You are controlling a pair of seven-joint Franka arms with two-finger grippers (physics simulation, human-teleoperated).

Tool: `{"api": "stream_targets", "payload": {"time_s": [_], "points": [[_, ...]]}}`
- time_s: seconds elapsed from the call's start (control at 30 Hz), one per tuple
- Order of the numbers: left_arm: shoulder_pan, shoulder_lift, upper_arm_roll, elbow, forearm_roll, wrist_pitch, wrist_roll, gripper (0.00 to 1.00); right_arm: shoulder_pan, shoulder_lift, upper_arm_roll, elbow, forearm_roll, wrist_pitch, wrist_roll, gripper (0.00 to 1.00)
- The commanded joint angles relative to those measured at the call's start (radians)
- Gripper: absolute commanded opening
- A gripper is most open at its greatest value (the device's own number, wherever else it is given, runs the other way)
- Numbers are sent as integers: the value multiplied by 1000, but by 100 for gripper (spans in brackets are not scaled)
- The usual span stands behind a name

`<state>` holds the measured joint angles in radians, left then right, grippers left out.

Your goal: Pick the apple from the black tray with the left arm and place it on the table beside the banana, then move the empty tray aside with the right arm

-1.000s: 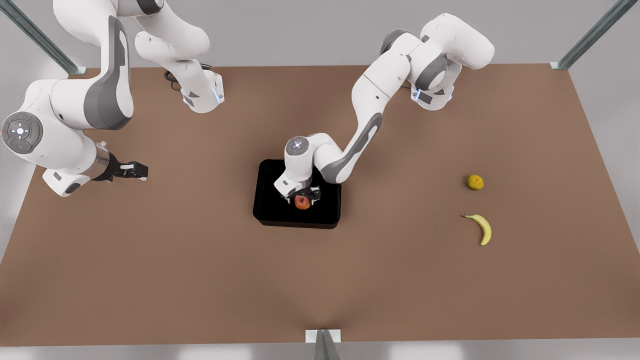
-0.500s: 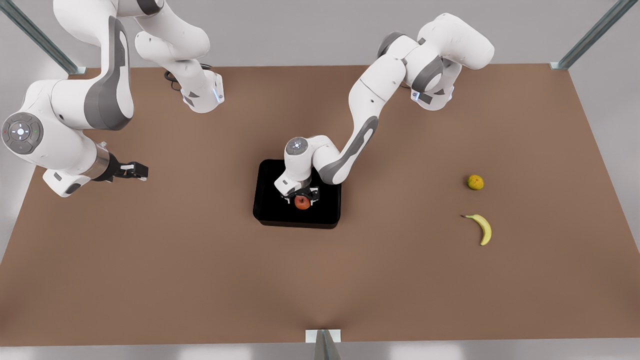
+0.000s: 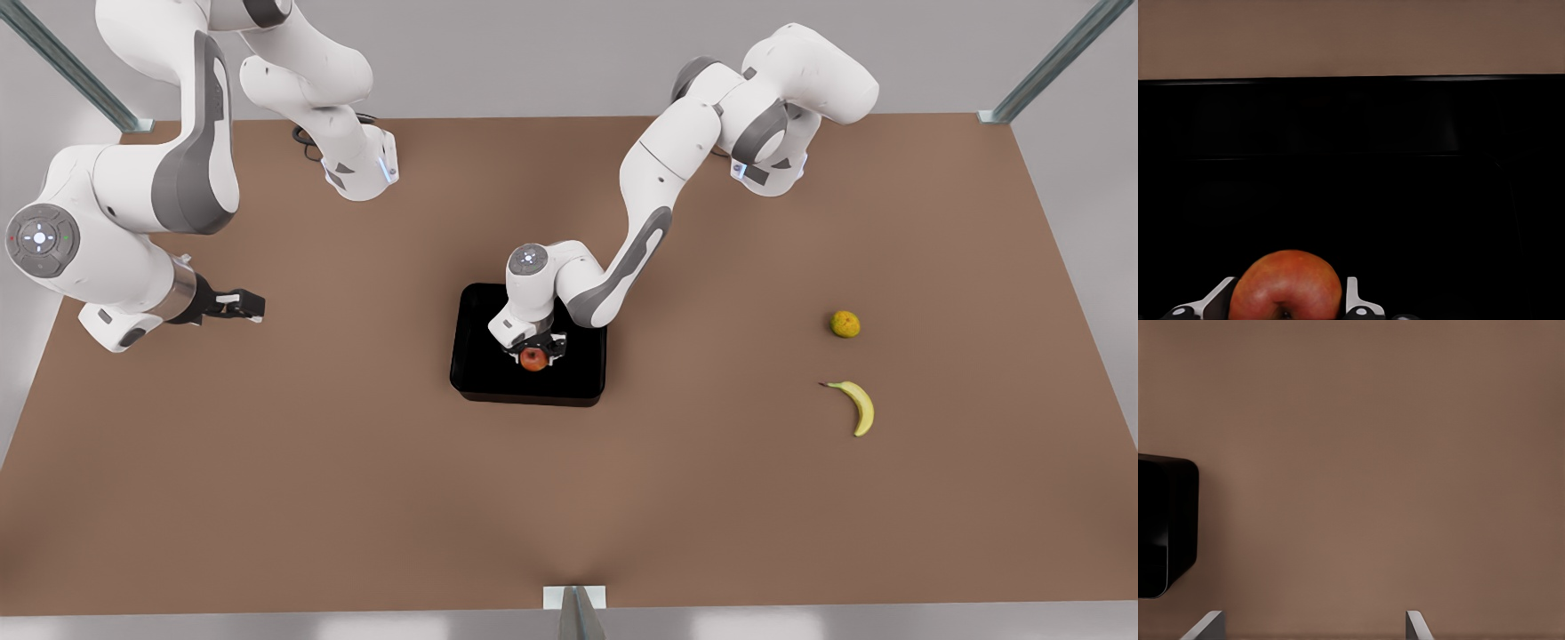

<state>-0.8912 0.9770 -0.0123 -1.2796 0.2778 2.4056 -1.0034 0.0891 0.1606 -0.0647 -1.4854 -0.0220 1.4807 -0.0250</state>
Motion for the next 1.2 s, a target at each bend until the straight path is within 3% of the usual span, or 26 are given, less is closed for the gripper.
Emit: {"api": "stream_targets", "payload": {"time_s": [0.0, 0.33, 0.63, 0.8, 0.97, 1.1, 1.17], "points": [[0, -3, 0, 2, 1, 0, -14, 79, 0, -1, -1, 0, 1, 0, -1, 100], [5, -26, 0, 0, 0, -22, -6, 71, 0, 2, 0, 7, 1, 0, -1, 100], [55, -237, -6, -9, -112, -370, 204, 72, 0, 2, 0, 7, 1, 0, -1, 100], [232, -412, -6, -79, -206, -559, 615, 72, 1, 2, 0, 7, 1, 0, -1, 100], [514, -454, -5, -79, -224, -643, 1074, 72, 60, 24, 2, 7, -1, 0, 5, 100], [794, -434, -1, -101, -244, -603, 1434, 71, 218, 28, 2, 22, 37, 3, 53, 100], [850, -429, 0, -227, -244, -441, 1479, 71, 271, 28, 28, 30, 60, 3, 264, 100]]}}
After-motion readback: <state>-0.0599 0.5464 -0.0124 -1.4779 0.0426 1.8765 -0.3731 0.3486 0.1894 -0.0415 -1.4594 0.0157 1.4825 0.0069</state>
